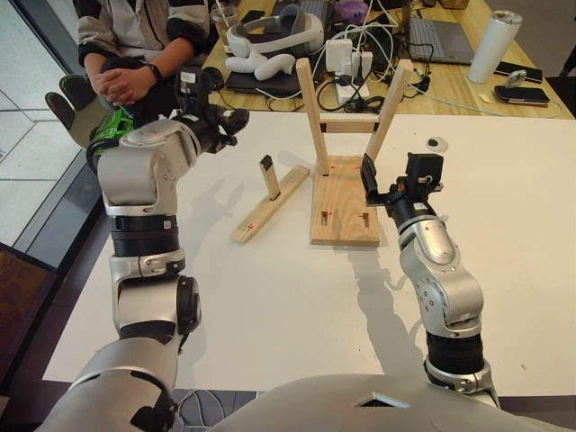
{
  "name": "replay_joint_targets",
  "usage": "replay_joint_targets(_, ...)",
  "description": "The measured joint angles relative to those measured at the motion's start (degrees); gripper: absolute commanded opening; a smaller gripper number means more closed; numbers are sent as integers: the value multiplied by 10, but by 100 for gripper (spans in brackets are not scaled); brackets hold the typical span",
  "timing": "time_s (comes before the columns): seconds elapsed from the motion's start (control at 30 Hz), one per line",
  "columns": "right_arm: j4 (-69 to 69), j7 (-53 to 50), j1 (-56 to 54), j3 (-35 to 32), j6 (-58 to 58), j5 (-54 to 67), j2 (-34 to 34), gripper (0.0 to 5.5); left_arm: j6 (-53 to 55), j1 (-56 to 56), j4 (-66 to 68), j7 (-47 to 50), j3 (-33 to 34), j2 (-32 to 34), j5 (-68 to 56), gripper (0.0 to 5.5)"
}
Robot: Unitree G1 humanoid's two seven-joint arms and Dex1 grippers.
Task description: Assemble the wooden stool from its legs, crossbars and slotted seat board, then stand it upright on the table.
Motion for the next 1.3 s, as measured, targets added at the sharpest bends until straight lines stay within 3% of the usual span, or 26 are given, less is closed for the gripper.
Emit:
replay_joint_targets(0.13, -3, 1, 6, -1, -77, 12, 1, 457, -89, 27, -51, 52, 32, -82, -27, 251)
replay_joint_targets(0.3, -11, 13, 46, 29, -153, 12, -1, 457, -231, 113, -92, 93, 2, -151, -6, 251)
replay_joint_targets(0.57, -10, 14, 50, 35, -158, 12, -2, 457, -362, 6, 75, 145, -22, -169, 36, 251)
replay_joint_targets(0.87, -10, 11, 50, 40, -152, 11, -3, 457, -343, -8, 86, 176, -32, -165, 49, 251)
replay_joint_targets(1.03, -10, 13, 50, 39, -140, 12, -3, 457, -262, 48, 160, 204, -93, -173, 103, 251)
replay_joint_targets(1.3, -11, 15, 50, 38, -128, 12, -3, 457, -262, 28, 168, 212, -81, -183, 101, 251)
